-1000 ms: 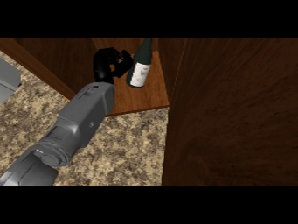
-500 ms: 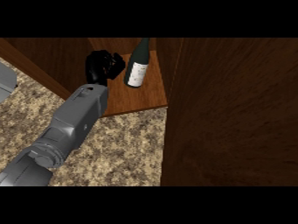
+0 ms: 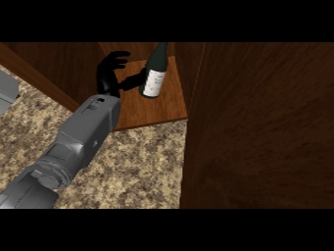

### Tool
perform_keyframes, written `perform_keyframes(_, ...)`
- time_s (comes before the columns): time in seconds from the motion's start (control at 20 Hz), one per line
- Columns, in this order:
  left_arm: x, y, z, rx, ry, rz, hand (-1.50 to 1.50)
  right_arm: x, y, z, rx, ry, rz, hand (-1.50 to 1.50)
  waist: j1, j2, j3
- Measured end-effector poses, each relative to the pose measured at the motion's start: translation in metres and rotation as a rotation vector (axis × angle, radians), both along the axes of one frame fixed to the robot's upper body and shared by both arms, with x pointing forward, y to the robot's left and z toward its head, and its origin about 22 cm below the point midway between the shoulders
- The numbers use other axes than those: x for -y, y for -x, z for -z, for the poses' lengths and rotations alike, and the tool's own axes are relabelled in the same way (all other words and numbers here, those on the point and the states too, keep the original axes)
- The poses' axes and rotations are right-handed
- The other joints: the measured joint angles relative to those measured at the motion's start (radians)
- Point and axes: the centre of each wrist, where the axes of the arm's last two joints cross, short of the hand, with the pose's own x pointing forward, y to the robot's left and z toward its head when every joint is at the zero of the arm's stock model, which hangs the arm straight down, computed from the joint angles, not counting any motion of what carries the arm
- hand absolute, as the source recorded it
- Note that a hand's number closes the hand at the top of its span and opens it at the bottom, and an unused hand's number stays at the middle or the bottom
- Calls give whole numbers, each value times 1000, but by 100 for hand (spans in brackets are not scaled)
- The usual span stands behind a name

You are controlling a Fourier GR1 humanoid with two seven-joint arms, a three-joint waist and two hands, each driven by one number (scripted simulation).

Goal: Pick up the wine, place it into the cabinet and close the cabinet

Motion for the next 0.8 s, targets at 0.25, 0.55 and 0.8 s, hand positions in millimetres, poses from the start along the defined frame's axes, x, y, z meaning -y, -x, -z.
perform_keyframes(0.25, -1, 0, 0, -16, 27, 1, -150, 0, 0, 1, -5, 3, -1, -150, -1, 0, 1)
perform_keyframes(0.55, 2, -1, -1, -2, 30, 43, -150, -1, 0, 1, -4, 4, -6, -150, 4, 1, -4)
perform_keyframes(0.8, 8, -1, -3, 10, 49, 149, -150, -2, 0, 0, -6, -1, -7, -150, 17, -2, -10)
